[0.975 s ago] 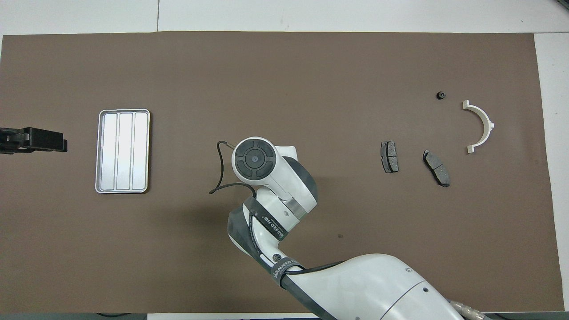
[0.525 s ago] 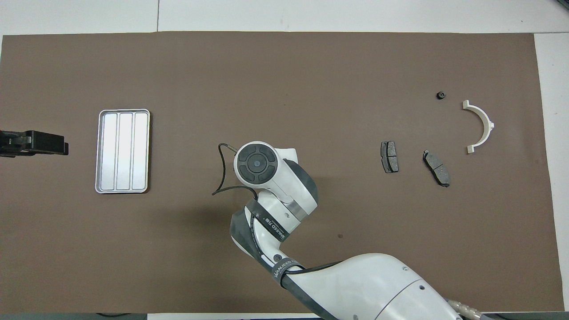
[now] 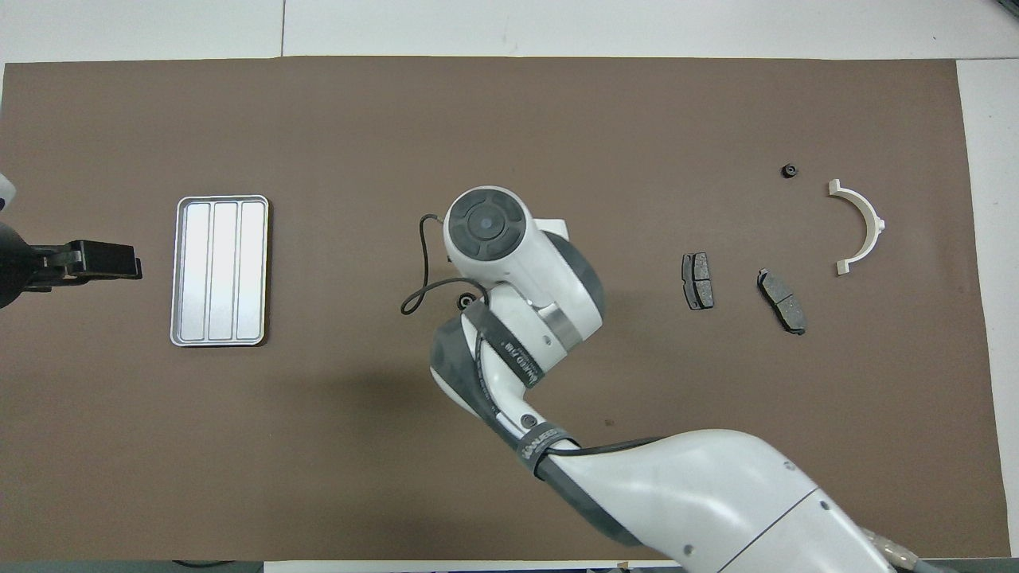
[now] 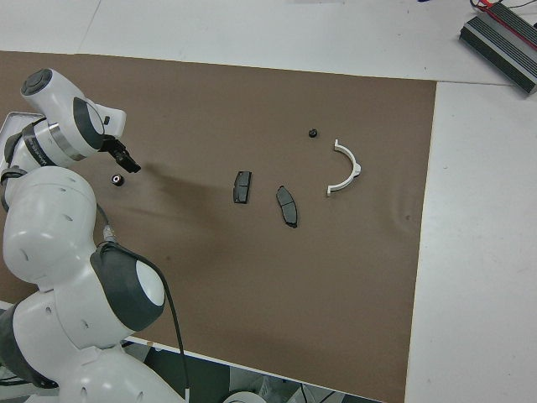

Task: Pick bearing gear from pile to tray
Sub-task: 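Release the bearing mid-table with the right gripper while the left gripper approaches, then grasp the bearing with the left gripper while the right gripper withdraws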

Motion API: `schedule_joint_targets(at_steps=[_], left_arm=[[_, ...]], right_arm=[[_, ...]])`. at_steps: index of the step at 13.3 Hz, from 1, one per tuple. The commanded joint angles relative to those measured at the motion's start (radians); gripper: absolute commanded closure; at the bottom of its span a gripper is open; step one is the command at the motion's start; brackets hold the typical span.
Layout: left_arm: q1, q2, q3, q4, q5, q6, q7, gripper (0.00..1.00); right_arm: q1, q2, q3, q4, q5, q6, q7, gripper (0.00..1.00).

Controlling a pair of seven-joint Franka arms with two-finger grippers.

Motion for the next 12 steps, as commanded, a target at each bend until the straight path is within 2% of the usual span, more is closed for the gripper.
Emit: schedule_joint_targets(at_steps=[1,4,6,8,10,11,12], left_arm=[[-0.161,0.001,-0.008,-0.047,0.007,0.055,-0.170,0.00],[-0.327,0.119,-0.011,-0.006,0.017,0.101,-0.339,0.00],[-0.441,0.313,-0.011,0.098,0.057,0.147,-0.468,0.00],[-0.482,0.400,-0.011,0.117,0.073,0.253,-0.549,0.00],[-0.543,0.524,-0.008,0.172,0.076,0.279,-0.614,0.00],[-0.545,0.588,-0.010,0.216,0.088,0.311,-0.634,0.00],[-0.545,0.606,-0.010,0.214,0.093,0.360,-0.636,0.00]], right_arm=[[-0.176,-0.030,0.022,0.061,-0.001,-0.129,-0.329,0.05],[-0.323,-0.079,0.013,0.059,-0.027,-0.189,-0.684,0.00],[-0.420,-0.091,0.013,0.059,-0.066,-0.196,-0.907,0.00],[-0.516,-0.091,0.014,0.046,-0.072,-0.156,-1.106,0.00],[-0.590,-0.095,0.014,0.010,-0.072,-0.087,-1.237,0.00],[-0.615,-0.095,0.014,-0.009,-0.072,-0.050,-1.274,0.00],[-0.624,-0.093,0.013,-0.023,-0.074,-0.027,-1.277,0.00]])
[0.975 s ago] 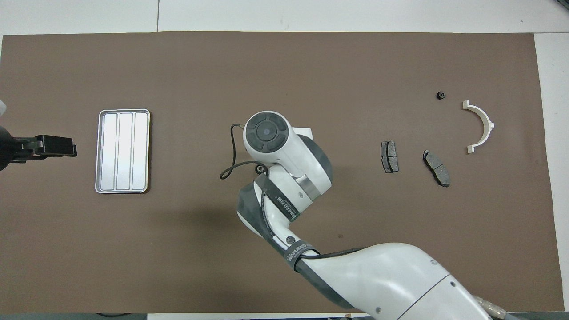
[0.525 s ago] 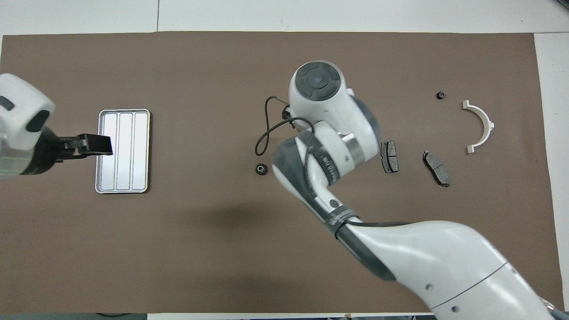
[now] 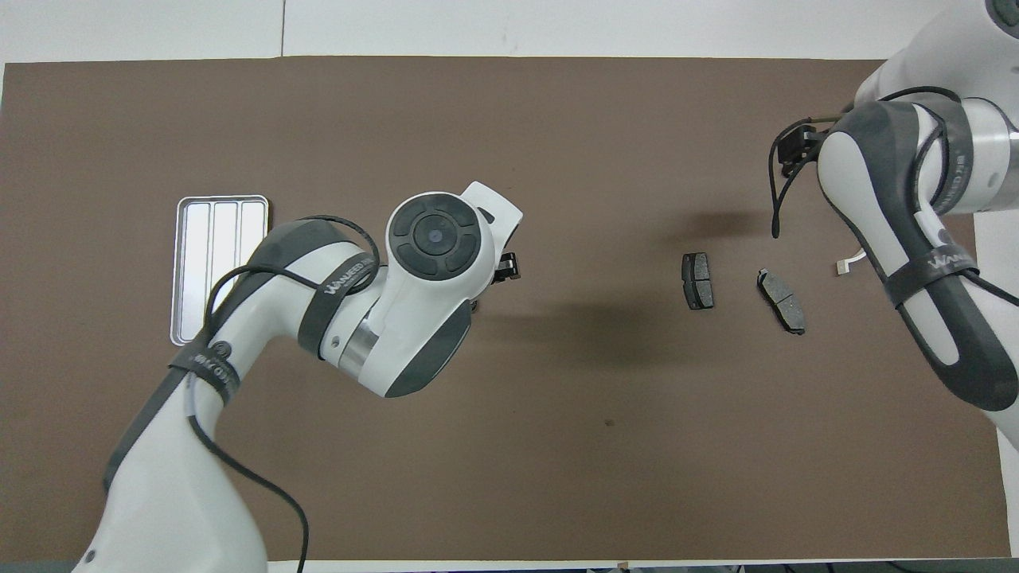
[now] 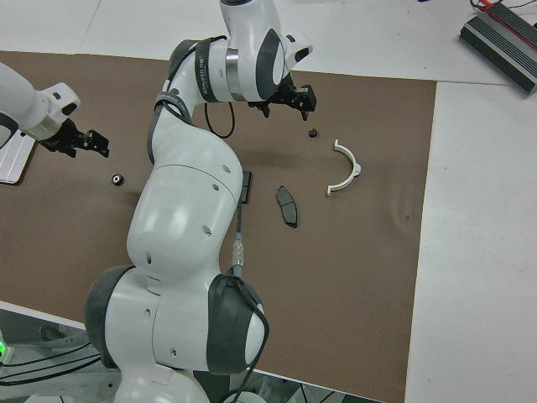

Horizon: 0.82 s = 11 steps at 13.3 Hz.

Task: Pick bearing gear from pile to tray
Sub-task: 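Grasp the bearing with the left gripper while the right gripper withdraws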

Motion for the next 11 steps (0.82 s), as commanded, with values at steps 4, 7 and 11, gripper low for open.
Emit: schedule_joint_targets(at_steps=[4,7,11], left_arm=[[-0.014,0.049,0.015,-0.072,0.026,0.114,-0.025,0.00],[0.000,0.027,0.015,-0.149,0.026,0.163,-0.011,0.00],[0.005,0.001,0.012,-0.232,-0.009,0.214,0.004,0.00]], right_arm=[[-0.052,0.074,0.016,-0.054,-0.026,0.150,-0.010,0.00],[-0.040,0.142,0.015,-0.046,-0.042,0.196,0.091,0.00],[-0.034,0.184,0.015,-0.040,-0.055,0.234,0.160,0.00]])
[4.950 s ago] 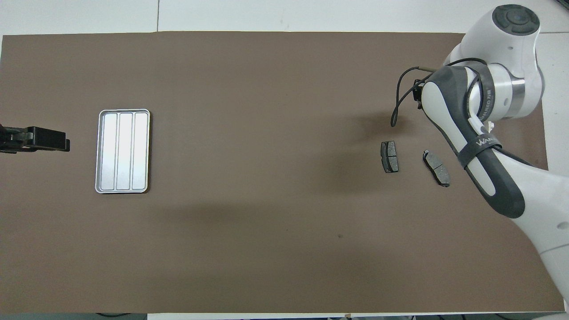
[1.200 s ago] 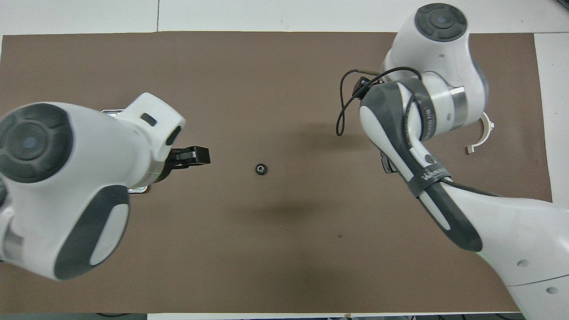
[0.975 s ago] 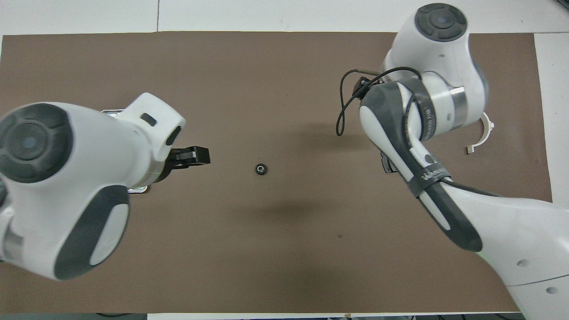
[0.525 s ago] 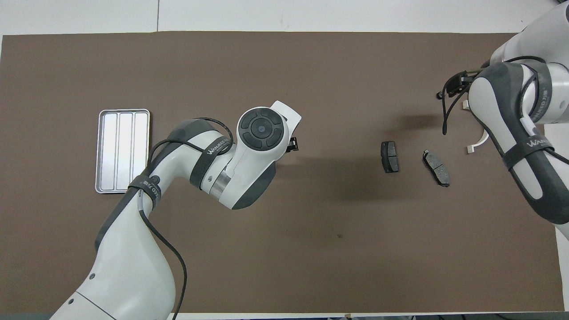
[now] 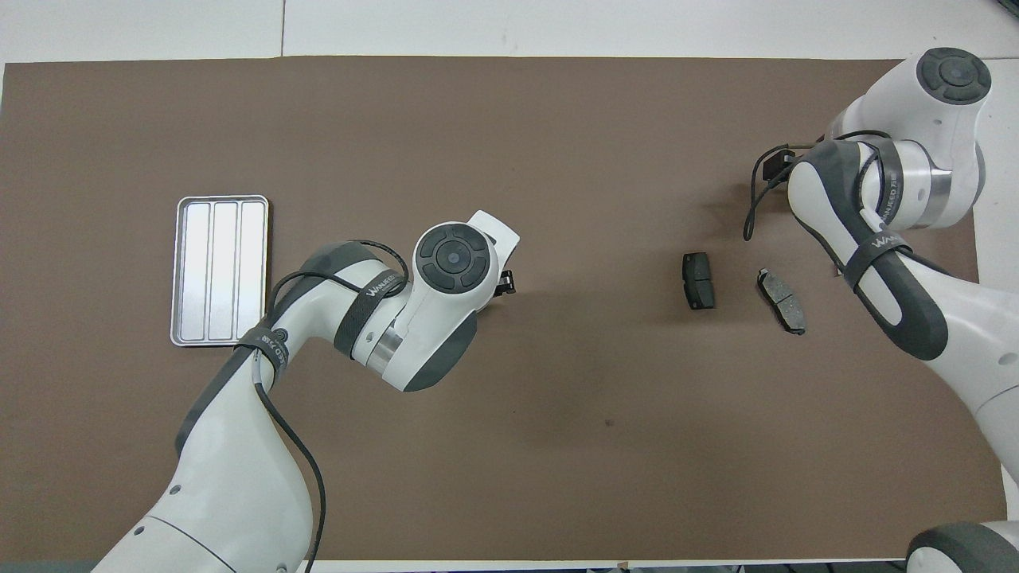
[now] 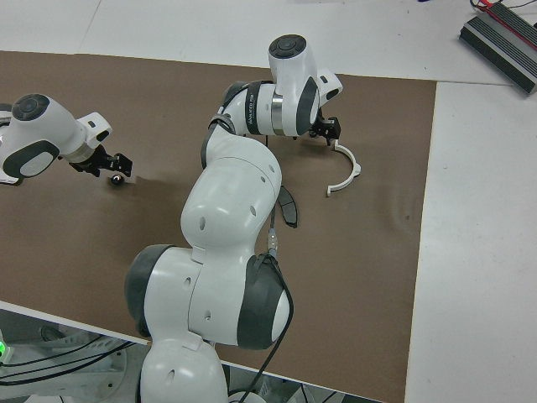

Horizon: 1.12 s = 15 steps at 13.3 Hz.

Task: Pick bearing gear from pile to tray
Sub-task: 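Grasp the bearing with the left gripper while the right gripper withdraws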

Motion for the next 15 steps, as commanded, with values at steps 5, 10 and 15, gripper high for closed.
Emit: schedule_joint_targets(at_steps=[5,10,15], left_arm=[[0.002,-0.058,0.000,-0.126,-0.022,0.120,0.029,0.00],[0.002,-0.063,-0.001,-0.150,-0.032,0.173,0.046,0.32],[0.005,-0.056,0.002,-0.141,-0.078,0.219,0.044,1.00]], right_arm=[[0.004,0.064,0.013,0.096,-0.040,0.002,0.055,0.01],[0.008,0.079,0.015,0.101,0.000,0.003,0.180,0.01],[0.006,0.080,0.015,0.101,-0.002,0.016,0.180,0.16]])
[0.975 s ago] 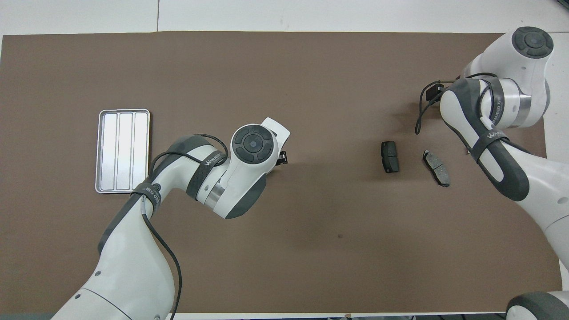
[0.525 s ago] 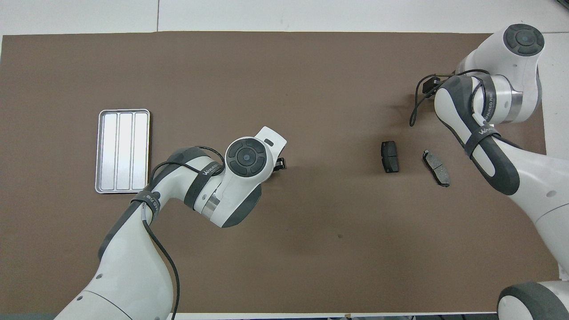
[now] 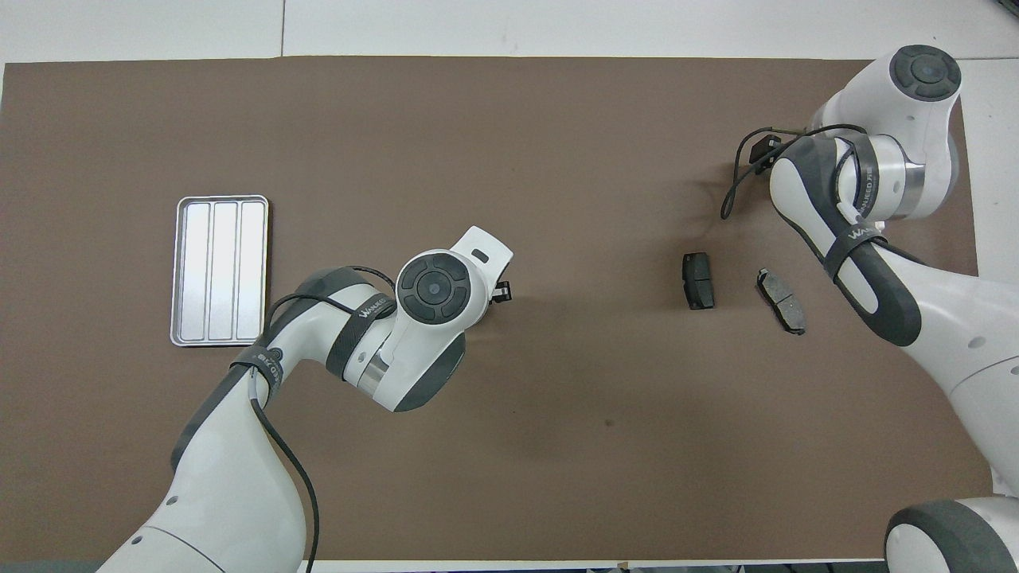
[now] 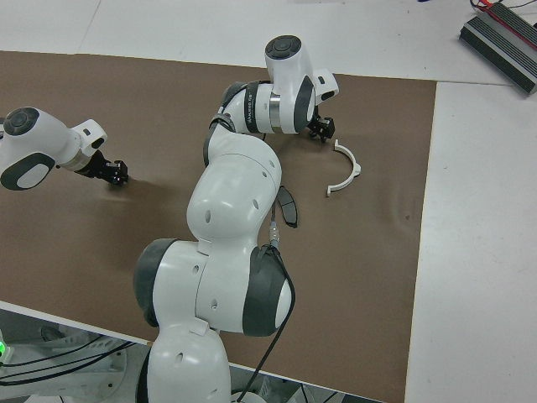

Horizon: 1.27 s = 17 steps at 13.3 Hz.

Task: Pick bearing gear from pile to tray
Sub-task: 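Carry the bearing with the left gripper over the silver tray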

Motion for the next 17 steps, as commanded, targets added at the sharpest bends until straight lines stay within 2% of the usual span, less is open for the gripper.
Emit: schedule_joint_targets(at_steps=[1,3,5,7,8,10,12,13,15,17], left_arm=[[0.018,-0.019,0.002,-0.033,-0.038,0.044,0.019,1.00],[0.062,-0.026,0.002,0.020,-0.038,-0.017,0.035,1.00],[0.168,-0.086,-0.001,0.097,-0.042,-0.216,0.164,1.00],[0.318,-0.169,0.003,0.157,-0.090,-0.406,0.408,1.00],[0.391,-0.204,0.011,0.161,-0.095,-0.448,0.528,1.00],[0.559,-0.224,0.012,0.160,-0.095,-0.483,0.742,1.00],[0.700,-0.262,0.012,0.068,-0.095,-0.427,0.985,1.00],[0.738,-0.287,0.012,0.007,-0.095,-0.366,1.036,1.00],[0.751,-0.310,0.012,-0.139,-0.095,-0.227,1.059,1.00],[0.748,-0.309,0.012,-0.217,-0.095,-0.136,1.058,1.00]], right_arm=[[-0.009,0.017,0.006,0.025,0.011,0.009,0.014,0.18],[-0.012,0.017,0.006,0.025,0.011,0.011,0.013,0.30],[-0.014,0.017,0.006,0.025,0.010,0.011,0.013,0.34],[-0.018,0.017,0.007,0.025,0.011,0.011,0.011,0.45],[-0.018,0.017,0.007,0.025,0.011,0.012,0.011,0.52],[-0.020,0.017,0.007,0.025,0.011,0.012,0.007,0.75],[-0.023,0.017,0.009,0.025,0.014,0.011,0.002,1.00],[-0.027,0.017,0.009,0.025,0.016,0.011,0.001,1.00],[-0.026,0.017,0.007,0.025,0.016,0.011,0.002,1.00],[-0.026,0.016,0.009,0.027,0.014,-0.009,0.002,1.00]])
